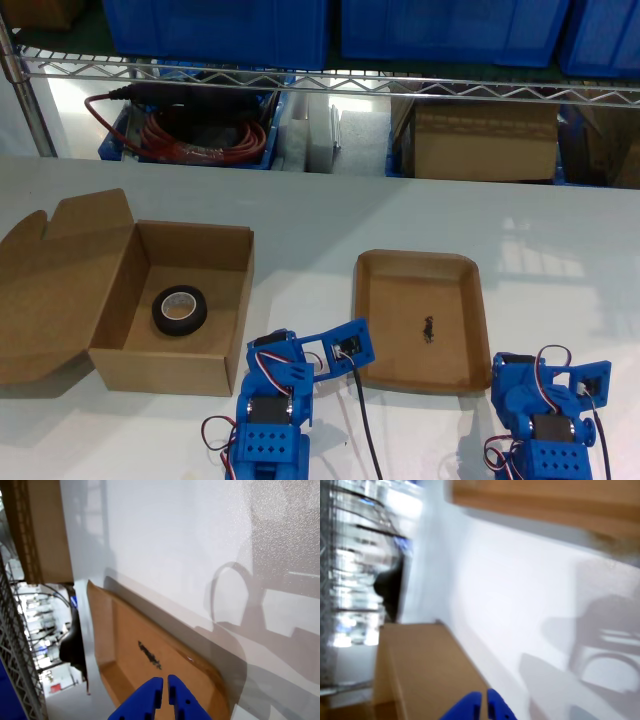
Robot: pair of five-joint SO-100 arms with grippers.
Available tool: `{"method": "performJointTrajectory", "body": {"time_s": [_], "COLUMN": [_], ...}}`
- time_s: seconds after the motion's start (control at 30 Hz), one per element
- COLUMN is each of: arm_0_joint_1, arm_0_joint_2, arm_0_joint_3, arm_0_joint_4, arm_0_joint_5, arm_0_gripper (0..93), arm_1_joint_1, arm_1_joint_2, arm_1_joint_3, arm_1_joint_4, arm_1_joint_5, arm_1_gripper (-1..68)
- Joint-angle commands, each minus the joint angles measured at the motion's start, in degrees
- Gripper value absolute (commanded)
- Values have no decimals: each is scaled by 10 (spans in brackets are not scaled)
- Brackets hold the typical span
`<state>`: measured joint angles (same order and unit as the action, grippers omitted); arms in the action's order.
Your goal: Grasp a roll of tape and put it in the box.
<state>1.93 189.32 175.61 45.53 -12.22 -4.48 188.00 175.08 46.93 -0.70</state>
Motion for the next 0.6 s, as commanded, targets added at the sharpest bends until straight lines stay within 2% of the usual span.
{"method": "performJointTrajectory", "body": {"time_s": [0.0,0.57], "arm_0_joint_1": [6,10], "arm_0_joint_2": [11,11], "arm_0_joint_3": [18,18], "arm_0_joint_4": [3,4], "arm_0_joint_5": [-1,11], "arm_0_gripper": [-2,-1], "arm_1_joint_1": [-2,-2], "arm_1_joint_2": [4,4], "arm_1_joint_3": [8,8], "arm_1_joint_4": [-3,-3], "arm_1_joint_5": [2,2], "arm_1_gripper": [3,3]}}
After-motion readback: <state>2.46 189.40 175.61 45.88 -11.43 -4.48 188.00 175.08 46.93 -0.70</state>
